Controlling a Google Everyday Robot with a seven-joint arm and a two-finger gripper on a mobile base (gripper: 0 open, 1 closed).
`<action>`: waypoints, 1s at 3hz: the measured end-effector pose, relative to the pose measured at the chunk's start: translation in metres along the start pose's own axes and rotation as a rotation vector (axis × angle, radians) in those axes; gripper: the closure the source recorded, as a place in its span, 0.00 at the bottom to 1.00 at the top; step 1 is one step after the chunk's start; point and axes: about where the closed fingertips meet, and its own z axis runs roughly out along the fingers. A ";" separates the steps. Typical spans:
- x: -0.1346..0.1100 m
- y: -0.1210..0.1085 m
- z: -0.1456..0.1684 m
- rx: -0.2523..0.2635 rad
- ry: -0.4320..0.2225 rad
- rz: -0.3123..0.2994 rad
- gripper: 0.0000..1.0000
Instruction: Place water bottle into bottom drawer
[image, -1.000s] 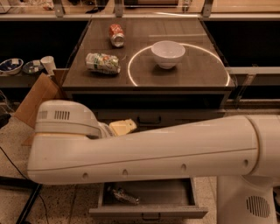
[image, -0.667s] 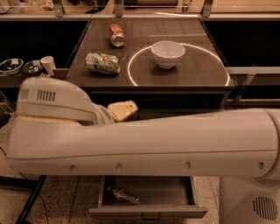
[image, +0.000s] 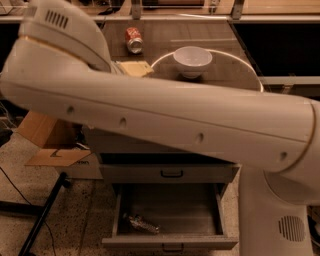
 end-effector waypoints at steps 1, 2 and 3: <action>-0.053 -0.038 0.008 0.029 -0.045 -0.043 0.00; -0.098 -0.072 0.017 0.085 -0.055 -0.069 0.00; -0.128 -0.107 0.019 0.134 -0.040 -0.021 0.00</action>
Offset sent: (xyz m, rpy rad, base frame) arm 0.1892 -0.0316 0.1215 -0.0915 -0.1080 -0.1092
